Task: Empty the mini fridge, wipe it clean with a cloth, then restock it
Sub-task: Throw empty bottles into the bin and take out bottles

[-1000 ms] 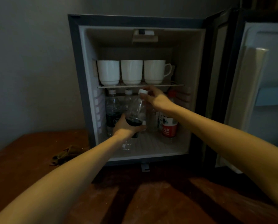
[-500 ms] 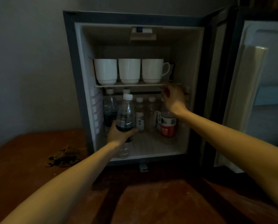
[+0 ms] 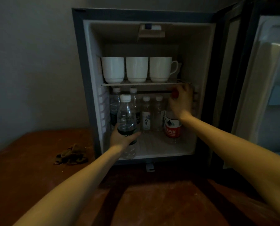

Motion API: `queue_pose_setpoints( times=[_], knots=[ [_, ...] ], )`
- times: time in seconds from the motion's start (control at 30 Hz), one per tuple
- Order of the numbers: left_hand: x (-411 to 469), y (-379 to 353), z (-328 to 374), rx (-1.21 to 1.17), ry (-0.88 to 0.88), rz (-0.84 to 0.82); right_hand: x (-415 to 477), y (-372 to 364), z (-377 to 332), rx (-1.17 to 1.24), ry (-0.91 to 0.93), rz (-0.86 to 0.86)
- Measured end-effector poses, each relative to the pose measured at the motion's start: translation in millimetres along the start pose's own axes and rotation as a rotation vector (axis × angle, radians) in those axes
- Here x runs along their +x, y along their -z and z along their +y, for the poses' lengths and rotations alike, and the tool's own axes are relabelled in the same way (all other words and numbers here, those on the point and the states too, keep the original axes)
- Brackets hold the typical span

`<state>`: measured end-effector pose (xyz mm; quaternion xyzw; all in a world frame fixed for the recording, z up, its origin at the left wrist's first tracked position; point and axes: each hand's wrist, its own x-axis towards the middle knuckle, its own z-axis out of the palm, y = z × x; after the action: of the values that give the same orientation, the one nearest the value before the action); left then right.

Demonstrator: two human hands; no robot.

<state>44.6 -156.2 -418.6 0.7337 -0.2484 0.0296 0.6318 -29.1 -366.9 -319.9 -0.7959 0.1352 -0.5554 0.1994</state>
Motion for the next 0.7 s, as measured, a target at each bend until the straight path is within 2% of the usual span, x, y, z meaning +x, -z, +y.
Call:
queue_pose_setpoints(
  times=[0.1, 0.23, 0.53, 0.7],
  knots=[
    [-0.6, 0.7, -0.6, 0.007, 0.019, -0.005, 0.5, -2.0, -4.4, 0.116, -0.103, -0.022],
    [-1.0, -0.2, -0.6, -0.008, 0.037, 0.004, -4.4, -6.4, 1.9, 0.292, -0.237, -0.138],
    [-6.6, -0.4, -0.9, -0.01, 0.068, 0.005, -35.8, -18.4, 20.0, 0.462, -0.305, -0.137],
    [-11.8, -3.1, -7.7, -0.029, 0.147, -0.012, -55.2, -27.4, 26.3, 0.505, -0.334, -0.153]
  ],
)
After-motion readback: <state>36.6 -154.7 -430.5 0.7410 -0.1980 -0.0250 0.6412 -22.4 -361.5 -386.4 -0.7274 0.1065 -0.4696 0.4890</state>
